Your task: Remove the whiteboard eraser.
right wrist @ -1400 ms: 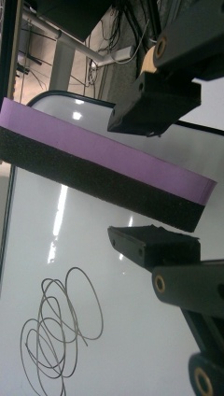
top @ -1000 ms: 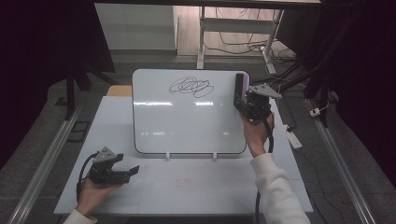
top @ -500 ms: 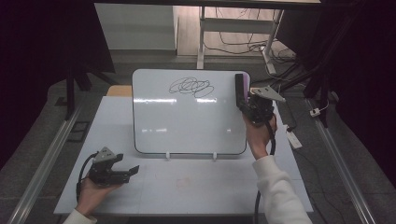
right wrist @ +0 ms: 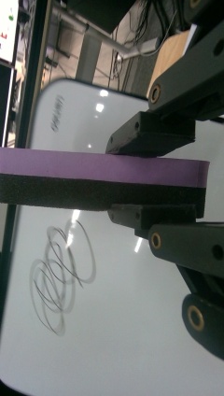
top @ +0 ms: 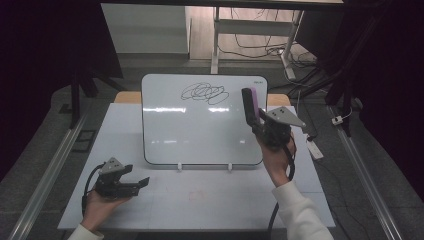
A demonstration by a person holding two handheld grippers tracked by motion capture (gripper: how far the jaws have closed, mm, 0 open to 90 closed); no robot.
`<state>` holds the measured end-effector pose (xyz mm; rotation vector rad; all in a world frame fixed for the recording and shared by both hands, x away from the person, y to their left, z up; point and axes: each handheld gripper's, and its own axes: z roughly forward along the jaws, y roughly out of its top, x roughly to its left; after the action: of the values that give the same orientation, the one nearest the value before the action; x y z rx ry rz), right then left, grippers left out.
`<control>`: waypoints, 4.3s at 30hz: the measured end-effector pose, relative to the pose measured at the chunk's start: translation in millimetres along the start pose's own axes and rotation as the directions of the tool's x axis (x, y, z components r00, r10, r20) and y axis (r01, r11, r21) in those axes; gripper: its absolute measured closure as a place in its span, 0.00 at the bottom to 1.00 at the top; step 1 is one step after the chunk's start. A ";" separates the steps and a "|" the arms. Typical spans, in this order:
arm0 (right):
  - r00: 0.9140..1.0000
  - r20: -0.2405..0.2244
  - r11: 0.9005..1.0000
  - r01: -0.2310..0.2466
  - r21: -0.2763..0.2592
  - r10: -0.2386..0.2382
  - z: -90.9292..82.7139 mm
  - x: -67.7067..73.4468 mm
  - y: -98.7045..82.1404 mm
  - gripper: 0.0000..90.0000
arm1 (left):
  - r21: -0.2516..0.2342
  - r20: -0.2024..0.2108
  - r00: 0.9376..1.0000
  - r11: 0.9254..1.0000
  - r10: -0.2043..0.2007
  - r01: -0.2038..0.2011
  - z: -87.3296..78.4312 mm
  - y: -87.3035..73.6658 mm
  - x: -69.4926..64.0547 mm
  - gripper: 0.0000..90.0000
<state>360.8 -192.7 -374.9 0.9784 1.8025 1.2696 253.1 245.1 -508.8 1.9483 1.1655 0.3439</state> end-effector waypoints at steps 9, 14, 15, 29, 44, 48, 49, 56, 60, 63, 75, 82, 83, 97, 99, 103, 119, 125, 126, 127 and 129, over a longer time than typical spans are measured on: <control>0.994 -0.106 0.999 0.021 0.028 -0.017 -13.6 19.2 -34.7 0.73 | -0.023 0.039 0.999 1.000 -0.017 0.018 -3.3 7.6 -3.3 0.21; 0.986 -0.160 0.998 0.042 0.050 -0.033 -14.8 29.8 -53.0 0.73 | -0.057 0.084 0.996 0.998 -0.009 0.014 -5.0 24.1 -13.4 0.23; 0.985 -0.168 0.997 0.047 0.055 -0.037 -15.0 31.9 -55.7 0.73 | -0.058 0.096 0.995 0.998 -0.007 0.013 -4.2 27.2 -15.5 0.23; 0.949 -0.303 0.991 0.110 0.076 -0.083 -13.7 60.8 -84.7 0.73 | -0.042 0.179 0.983 0.999 0.030 -0.023 13.4 62.1 -39.7 0.24; 0.918 -0.366 0.978 0.194 0.072 -0.155 -14.3 81.5 -96.3 0.73 | -0.021 0.288 0.956 0.999 0.049 -0.045 44.7 108.1 -67.3 0.25; 0.910 -0.379 0.974 0.215 0.077 -0.171 -13.1 85.1 -99.1 0.73 | -0.012 0.309 0.950 0.999 0.039 -0.038 52.8 114.8 -69.6 0.25; 0.907 -0.383 0.972 0.221 0.077 -0.176 -13.0 86.4 -99.7 0.73 | -0.010 0.314 0.948 0.999 0.039 -0.037 54.5 116.2 -70.0 0.25; 0.882 -0.409 0.958 0.280 0.060 -0.232 -13.5 95.4 -102.4 0.73 | 0.007 0.364 0.931 0.999 0.030 -0.035 65.2 121.9 -73.6 0.28; 0.866 -0.414 0.945 0.326 0.042 -0.280 -14.9 99.7 -103.6 0.73 | 0.023 0.377 0.926 0.999 0.027 -0.039 68.4 122.2 -74.1 0.29; 0.854 -0.424 0.939 0.344 0.023 -0.302 -15.6 101.3 -104.1 0.73 | 0.036 0.398 0.917 0.999 0.019 -0.036 70.9 121.7 -72.3 0.30; 0.816 -0.438 0.912 0.410 -0.021 -0.377 -17.3 105.8 -107.6 0.73 | 0.103 0.445 0.896 0.994 -0.004 -0.047 79.1 118.8 -70.8 0.42; 0.814 -0.493 0.930 0.366 0.022 -0.309 -13.1 102.7 -106.4 0.61 | 0.097 0.423 0.906 0.992 0.027 -0.075 77.2 118.1 -74.9 0.43; 0.813 -0.507 0.937 0.349 0.029 -0.287 -12.5 100.5 -105.7 0.56 | 0.097 0.423 0.906 0.992 0.027 -0.075 77.2 118.1 -74.9 0.43; 0.714 -0.700 0.972 0.169 0.165 -0.005 -6.4 56.4 -86.6 0.32 | 0.020 0.465 0.860 0.969 0.208 -0.245 67.5 118.7 -83.7 0.43; 0.697 -0.717 0.969 0.172 0.177 0.007 -5.3 56.2 -84.9 0.30 | 0.015 0.470 0.855 0.967 0.218 -0.255 67.6 118.4 -84.7 0.43; 0.657 -0.753 0.964 0.175 0.200 0.037 -1.6 57.5 -84.5 0.27 | -0.008 0.495 0.816 0.941 0.298 -0.339 67.7 116.9 -93.0 0.43; 0.456 -0.876 0.943 0.191 0.271 0.159 7.8 62.0 -90.5 0.42 | -0.091 0.569 0.709 0.889 0.416 -0.448 61.2 114.8 -106.4 0.43; 0.456 -0.875 0.944 0.184 0.274 0.165 7.1 62.4 -89.2 0.44 | -0.100 0.574 0.708 0.893 0.412 -0.439 59.7 114.8 -105.7 0.43; 0.467 -0.871 0.945 0.187 0.269 0.155 6.0 63.9 -89.2 0.44 | -0.100 0.571 0.706 0.889 0.419 -0.446 59.7 114.5 -105.3 0.43; 0.476 -0.867 0.945 0.193 0.264 0.145 5.5 64.6 -88.8 0.44 | -0.102 0.567 0.707 0.887 0.424 -0.450 59.8 114.2 -105.3 0.43; 0.491 -0.860 0.945 0.197 0.261 0.135 5.0 64.6 -87.9 0.44 | -0.098 0.544 0.734 0.899 0.407 -0.426 59.7 114.2 -105.2 0.42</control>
<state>319.9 -153.9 -468.5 0.4013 2.8925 1.6364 301.2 100.8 -441.5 2.1301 0.3472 -0.0292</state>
